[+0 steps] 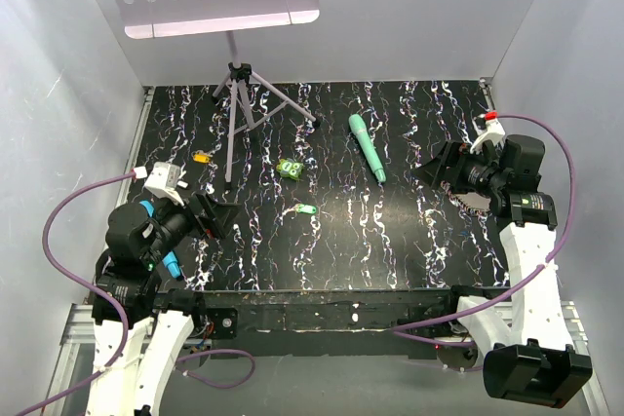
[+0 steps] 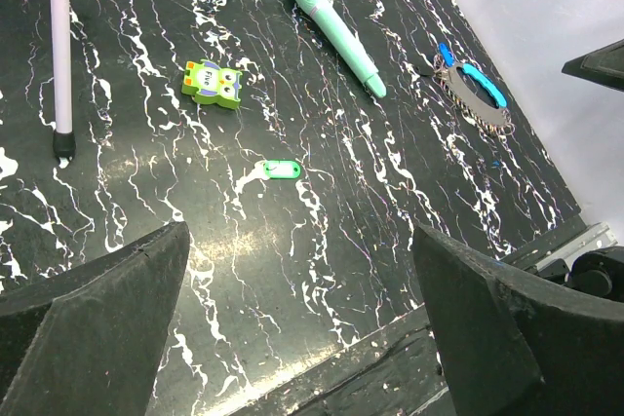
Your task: Put the keys on the keyring
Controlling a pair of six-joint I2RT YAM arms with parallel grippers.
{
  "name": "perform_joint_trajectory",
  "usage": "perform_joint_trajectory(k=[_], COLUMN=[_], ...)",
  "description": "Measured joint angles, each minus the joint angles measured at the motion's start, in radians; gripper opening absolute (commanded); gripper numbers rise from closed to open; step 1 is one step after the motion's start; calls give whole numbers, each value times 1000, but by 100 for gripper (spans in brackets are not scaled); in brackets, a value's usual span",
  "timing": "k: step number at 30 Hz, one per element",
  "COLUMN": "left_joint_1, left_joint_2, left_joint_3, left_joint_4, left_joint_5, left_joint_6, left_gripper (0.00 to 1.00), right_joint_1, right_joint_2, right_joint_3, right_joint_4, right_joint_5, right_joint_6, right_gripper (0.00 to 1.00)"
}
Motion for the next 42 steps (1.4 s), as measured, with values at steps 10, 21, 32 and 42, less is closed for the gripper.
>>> perform_joint_trajectory(k=[10,21,32,42], left_joint_1=[0,0,0,-77], left_joint_2=[0,33,249,430], left_joint_3=[-18,-92,-122,-121], left_joint_4=[3,55,56,51], left_joint_5=[0,21,53,22], left_joint_6=[-16,-102,-166,-178], left_gripper=[98,98,98,98], right_joint_1=[-2,-2,-2,-2], right_joint_2=[2,62,69,130], right_joint_3=[-1,-4,-105,-148], right_joint_4=[10,-53,-63,-21], right_joint_5=[-93,-368,-514,-563], right_joint_6=[-53,-365,-523,-561], right_gripper=[95,93,93,93])
